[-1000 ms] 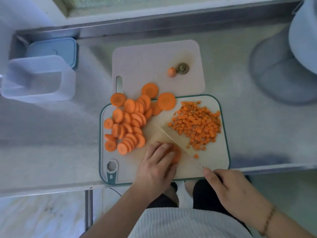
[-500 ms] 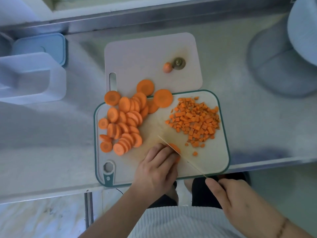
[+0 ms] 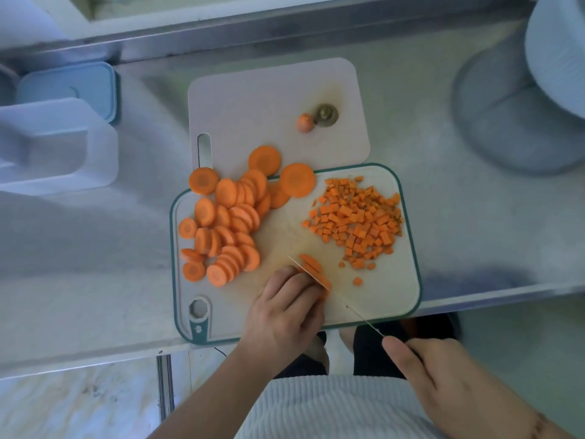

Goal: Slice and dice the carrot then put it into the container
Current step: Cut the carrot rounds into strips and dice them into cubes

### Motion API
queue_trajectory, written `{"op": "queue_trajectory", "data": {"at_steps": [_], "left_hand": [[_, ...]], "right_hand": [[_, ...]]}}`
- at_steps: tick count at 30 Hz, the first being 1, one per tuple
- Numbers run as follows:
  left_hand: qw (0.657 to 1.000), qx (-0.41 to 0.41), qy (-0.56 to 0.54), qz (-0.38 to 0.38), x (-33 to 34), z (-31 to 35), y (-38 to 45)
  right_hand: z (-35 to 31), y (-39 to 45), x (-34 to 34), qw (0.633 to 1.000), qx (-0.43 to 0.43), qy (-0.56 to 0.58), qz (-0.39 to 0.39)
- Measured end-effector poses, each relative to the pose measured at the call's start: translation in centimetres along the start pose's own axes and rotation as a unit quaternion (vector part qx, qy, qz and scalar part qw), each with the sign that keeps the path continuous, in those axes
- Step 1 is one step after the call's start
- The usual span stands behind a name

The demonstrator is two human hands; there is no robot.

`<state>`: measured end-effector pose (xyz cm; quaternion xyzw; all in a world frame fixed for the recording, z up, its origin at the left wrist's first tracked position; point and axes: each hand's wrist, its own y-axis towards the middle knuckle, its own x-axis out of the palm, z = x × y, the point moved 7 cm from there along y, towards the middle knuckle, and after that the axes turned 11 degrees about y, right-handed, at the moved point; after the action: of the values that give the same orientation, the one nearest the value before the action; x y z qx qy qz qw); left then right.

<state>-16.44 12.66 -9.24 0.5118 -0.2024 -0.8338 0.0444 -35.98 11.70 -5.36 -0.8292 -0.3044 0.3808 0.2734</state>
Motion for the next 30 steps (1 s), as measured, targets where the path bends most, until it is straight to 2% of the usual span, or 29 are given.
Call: {"op": "queue_trajectory", "data": {"at_steps": [5, 11, 16, 24, 30], "left_hand": [[1.000, -0.005, -0.012, -0.002, 0.1, -0.1, 0.2], [1.000, 0.017, -0.006, -0.012, -0.2, -0.2, 0.3], [0.999, 0.029, 0.014, -0.002, -0.4, -0.2, -0.3], [1.000, 0.023, -0.009, 0.012, -0.5, -0.3, -0.3], [1.000, 0.021, -0.007, 0.019, -0.7, -0.5, -0.3]], "right_hand": [[-0.3, 1.0, 0.5, 1.000, 0.029, 0.009, 0.003], [-1.2, 2.2, 1.4, 0.998, -0.037, 0.030, 0.035], [0.5, 0.1, 0.6, 0.998, -0.016, 0.049, 0.021], [-0.1, 0.9, 2.4, 0.998, 0.037, -0.046, -0.016], [-0.7, 0.8, 2.8, 0.998, 0.032, -0.050, 0.012]]}}
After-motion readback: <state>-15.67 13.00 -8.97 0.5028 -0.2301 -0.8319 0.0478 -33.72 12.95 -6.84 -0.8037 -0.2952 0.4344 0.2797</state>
